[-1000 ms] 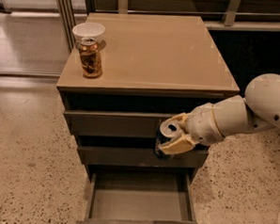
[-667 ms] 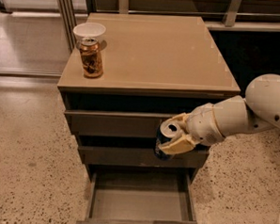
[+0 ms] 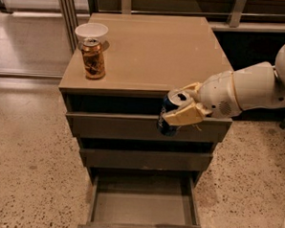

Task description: Pick pepsi can from bottom drawer and place on counter

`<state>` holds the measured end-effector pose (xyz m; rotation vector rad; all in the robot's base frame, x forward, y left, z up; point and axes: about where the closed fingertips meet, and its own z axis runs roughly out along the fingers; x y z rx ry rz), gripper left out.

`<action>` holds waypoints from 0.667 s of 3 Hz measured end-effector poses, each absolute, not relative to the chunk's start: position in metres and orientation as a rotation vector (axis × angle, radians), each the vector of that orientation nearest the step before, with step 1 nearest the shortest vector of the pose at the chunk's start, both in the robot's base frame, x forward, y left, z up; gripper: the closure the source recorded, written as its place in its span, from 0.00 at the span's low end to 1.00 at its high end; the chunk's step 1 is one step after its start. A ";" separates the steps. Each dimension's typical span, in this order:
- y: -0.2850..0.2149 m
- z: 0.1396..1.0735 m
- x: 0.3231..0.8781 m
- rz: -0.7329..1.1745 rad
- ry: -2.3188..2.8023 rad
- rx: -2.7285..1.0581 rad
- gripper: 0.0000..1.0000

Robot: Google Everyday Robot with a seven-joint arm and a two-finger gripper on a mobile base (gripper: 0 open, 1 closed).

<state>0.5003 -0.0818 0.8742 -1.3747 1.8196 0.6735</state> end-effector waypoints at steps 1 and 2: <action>-0.082 0.874 0.500 0.673 1.820 -1.374 1.00; -0.082 0.880 0.506 0.654 1.838 -1.339 1.00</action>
Offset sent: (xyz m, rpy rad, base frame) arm 0.0145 -0.0055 0.0150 0.0030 -0.0063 -0.0922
